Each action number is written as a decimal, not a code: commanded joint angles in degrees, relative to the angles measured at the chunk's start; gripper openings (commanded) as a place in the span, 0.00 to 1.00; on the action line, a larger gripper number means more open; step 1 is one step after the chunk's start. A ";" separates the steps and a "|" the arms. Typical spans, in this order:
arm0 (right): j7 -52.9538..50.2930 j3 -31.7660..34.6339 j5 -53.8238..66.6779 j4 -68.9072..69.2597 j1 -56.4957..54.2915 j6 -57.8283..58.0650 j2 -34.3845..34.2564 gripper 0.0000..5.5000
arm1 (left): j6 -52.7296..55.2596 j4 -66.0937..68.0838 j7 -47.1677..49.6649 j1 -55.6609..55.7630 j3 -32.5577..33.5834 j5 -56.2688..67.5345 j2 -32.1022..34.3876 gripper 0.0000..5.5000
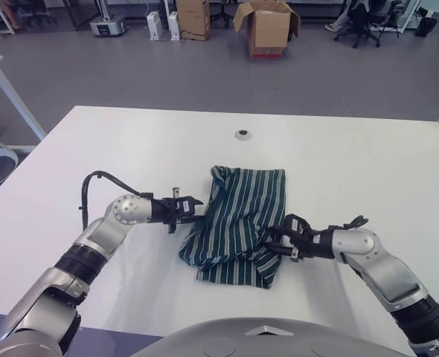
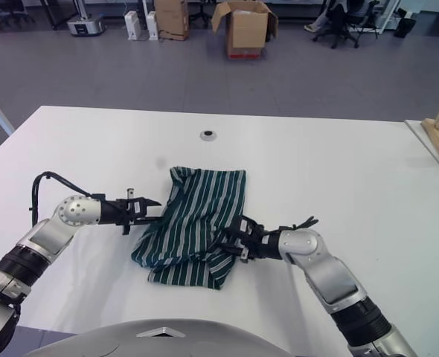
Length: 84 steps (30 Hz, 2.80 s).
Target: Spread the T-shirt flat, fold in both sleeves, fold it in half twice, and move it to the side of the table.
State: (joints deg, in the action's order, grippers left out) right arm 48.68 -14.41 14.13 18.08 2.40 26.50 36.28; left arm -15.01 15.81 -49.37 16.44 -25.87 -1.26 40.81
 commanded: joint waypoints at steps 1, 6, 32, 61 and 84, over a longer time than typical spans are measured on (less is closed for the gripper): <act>-3.84 9.59 6.64 4.84 -0.46 4.63 -1.73 0.34 | -11.40 -1.10 -3.31 -4.61 5.78 2.79 4.93 0.32; -0.11 12.30 0.21 4.75 9.62 -4.09 7.37 0.35 | -27.48 5.57 -7.01 -11.30 10.62 2.14 13.48 0.43; -0.33 -9.68 -29.80 -14.19 1.21 -58.18 6.87 0.33 | -57.59 23.26 13.36 -4.41 -11.03 -44.84 -1.41 0.38; 12.69 3.44 38.74 -4.71 -13.89 13.52 11.88 0.00 | 37.58 -17.59 -25.12 -0.56 4.60 43.52 12.29 0.02; -6.52 21.58 23.17 -39.37 -35.46 13.55 -16.19 0.23 | 22.20 5.55 -6.84 14.75 25.15 25.49 -9.30 0.22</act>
State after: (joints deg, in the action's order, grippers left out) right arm 43.61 5.76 36.31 -25.08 -34.46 38.67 20.53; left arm 7.89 25.53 -55.84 27.91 -0.73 24.72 32.50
